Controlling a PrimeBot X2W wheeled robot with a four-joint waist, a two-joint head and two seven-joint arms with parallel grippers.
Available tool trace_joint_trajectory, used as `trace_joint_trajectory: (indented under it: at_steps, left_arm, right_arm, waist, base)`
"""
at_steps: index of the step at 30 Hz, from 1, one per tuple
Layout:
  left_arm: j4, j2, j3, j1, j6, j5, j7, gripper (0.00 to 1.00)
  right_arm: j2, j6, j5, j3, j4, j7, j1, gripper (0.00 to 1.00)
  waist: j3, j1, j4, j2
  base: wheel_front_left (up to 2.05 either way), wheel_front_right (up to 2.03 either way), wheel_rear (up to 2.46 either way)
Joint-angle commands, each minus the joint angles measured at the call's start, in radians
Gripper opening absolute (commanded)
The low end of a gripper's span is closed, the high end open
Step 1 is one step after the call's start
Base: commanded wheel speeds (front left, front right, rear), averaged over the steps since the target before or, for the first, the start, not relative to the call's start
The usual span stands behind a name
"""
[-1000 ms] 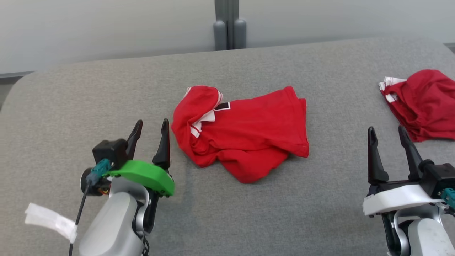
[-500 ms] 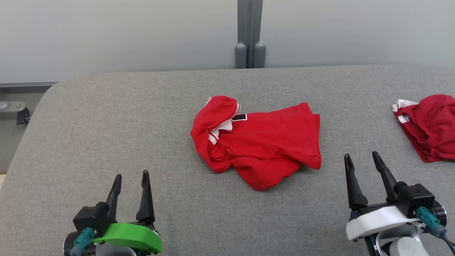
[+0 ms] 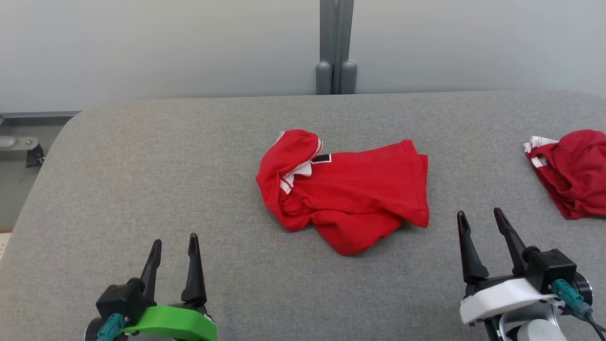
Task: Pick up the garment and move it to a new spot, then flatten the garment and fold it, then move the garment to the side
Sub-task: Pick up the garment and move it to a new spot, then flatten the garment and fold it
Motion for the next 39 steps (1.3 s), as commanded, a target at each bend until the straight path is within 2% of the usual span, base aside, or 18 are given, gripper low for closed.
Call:
trace_joint_trajectory:
  at_steps: [1,21,28,34,39]
  left_arm:
    - [-0.001,0.004,0.001,0.015,-0.005,0.001,0.000,1.00]
    - [0.011,0.007,-0.004,0.007,-0.006,-0.007,0.000,1.00]
    - [0.012,-0.001,-0.011,-0.011,-0.005,0.005,0.000,1.00]
    - [0.009,-0.011,-0.019,-0.029,-0.011,0.013,0.000,1.00]
    - [0.018,-0.026,-0.025,-0.039,-0.015,0.017,0.000,1.00]
  right_arm:
    - [-0.002,-0.002,0.003,0.001,0.003,-0.005,0.003,1.00]
    - [-0.002,-0.002,-0.004,0.000,0.005,-0.005,0.007,1.00]
    - [-0.002,-0.002,-0.053,0.027,0.029,-0.005,-0.046,1.00]
    - [-0.003,-0.002,-0.140,0.077,0.113,0.037,-0.128,1.00]
    - [-0.011,-0.002,-0.249,0.064,0.271,0.055,-0.208,1.00]
  waist:
    - [0.001,0.0000,0.000,0.0000]
    - [0.011,0.0000,0.013,0.0000]
    - [0.040,0.0000,0.041,0.0000]
    - [0.078,0.0000,0.080,0.0000]
    - [0.100,0.0000,0.127,0.0000]
  base:
    - [0.00,0.00,0.00]
    - [0.00,0.00,0.00]
    - [0.00,0.00,0.00]
    - [0.00,0.00,0.00]
    - [0.00,0.00,0.00]
